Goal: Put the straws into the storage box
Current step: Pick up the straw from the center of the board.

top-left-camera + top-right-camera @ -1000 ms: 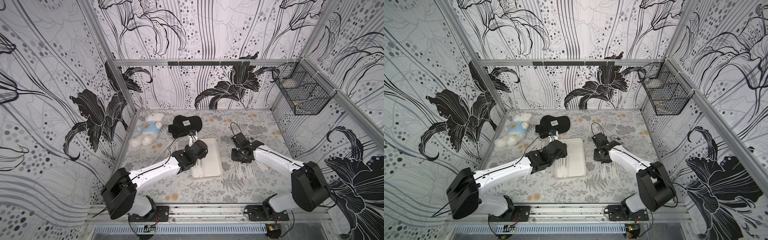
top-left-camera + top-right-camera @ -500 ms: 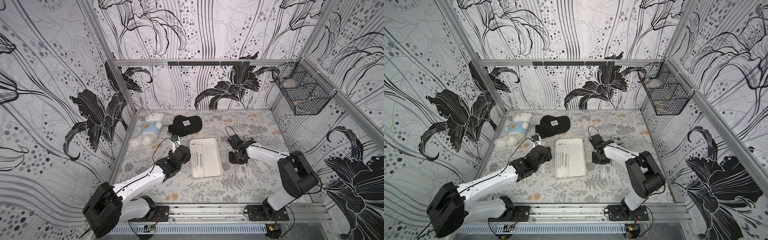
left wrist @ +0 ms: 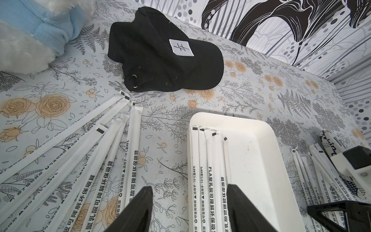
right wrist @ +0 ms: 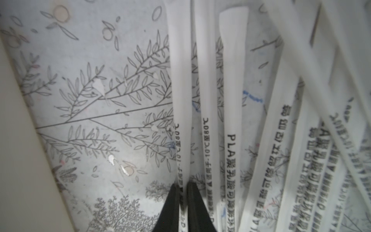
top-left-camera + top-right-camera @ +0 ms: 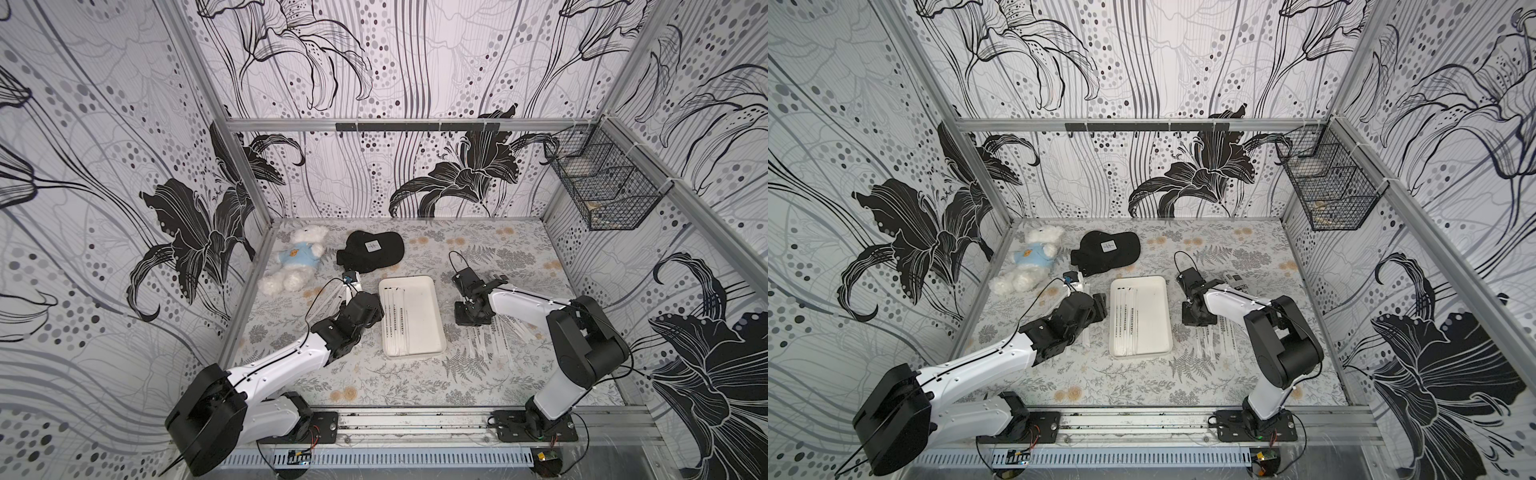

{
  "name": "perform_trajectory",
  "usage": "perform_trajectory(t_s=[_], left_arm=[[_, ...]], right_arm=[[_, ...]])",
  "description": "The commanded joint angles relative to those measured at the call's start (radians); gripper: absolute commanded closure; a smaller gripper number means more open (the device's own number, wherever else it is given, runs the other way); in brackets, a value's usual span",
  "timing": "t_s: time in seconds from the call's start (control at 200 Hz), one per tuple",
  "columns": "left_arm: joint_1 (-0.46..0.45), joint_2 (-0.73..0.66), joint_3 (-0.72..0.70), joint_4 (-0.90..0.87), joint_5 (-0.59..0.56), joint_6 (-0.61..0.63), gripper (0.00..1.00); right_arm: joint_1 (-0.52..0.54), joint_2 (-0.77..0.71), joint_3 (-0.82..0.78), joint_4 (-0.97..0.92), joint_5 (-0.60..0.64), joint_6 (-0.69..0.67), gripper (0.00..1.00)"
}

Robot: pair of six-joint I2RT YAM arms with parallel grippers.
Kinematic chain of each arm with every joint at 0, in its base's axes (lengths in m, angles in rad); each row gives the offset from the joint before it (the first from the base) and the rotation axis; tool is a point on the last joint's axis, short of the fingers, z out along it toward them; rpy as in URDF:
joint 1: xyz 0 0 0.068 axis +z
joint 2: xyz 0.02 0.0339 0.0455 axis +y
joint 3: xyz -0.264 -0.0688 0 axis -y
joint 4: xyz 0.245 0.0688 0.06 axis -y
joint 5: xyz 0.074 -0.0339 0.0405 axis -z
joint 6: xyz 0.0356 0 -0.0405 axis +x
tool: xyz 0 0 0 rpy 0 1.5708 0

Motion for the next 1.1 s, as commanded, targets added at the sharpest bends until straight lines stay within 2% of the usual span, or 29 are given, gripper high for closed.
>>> perform_trajectory(t_s=[0.0, 0.11, 0.24, 0.406, 0.536, 0.676, 0.826, 1.097], left_arm=[[0.006, 0.0, -0.024, 0.038, 0.001, -0.019, 0.36], [0.026, 0.011, -0.065, 0.081, 0.018, -0.058, 0.36], [0.122, 0.019, -0.138, 0.159, 0.163, -0.134, 0.37], [0.124, -0.006, -0.119, 0.109, 0.117, -0.101, 0.38], [0.128, -0.018, -0.097, 0.058, 0.085, -0.077, 0.38], [0.139, -0.026, -0.096, 0.013, 0.076, -0.095, 0.38], [0.139, -0.023, -0.115, 0.015, 0.082, -0.099, 0.38], [0.139, 0.0, -0.11, 0.034, 0.1, -0.108, 0.39]], right_arm=[[0.007, -0.043, -0.006, -0.023, -0.024, 0.0, 0.88], [0.007, -0.079, 0.008, -0.039, -0.058, 0.015, 0.88], [0.027, -0.129, 0.059, -0.082, -0.077, 0.044, 0.88], [0.153, -0.144, 0.162, -0.087, -0.001, 0.168, 0.89], [0.258, -0.054, 0.238, 0.019, 0.025, 0.278, 0.89], [0.308, 0.114, 0.325, 0.071, -0.002, 0.29, 0.9], [0.331, 0.193, 0.335, 0.086, -0.023, 0.287, 0.9], [0.333, 0.25, 0.333, 0.09, -0.07, 0.281, 0.89]])
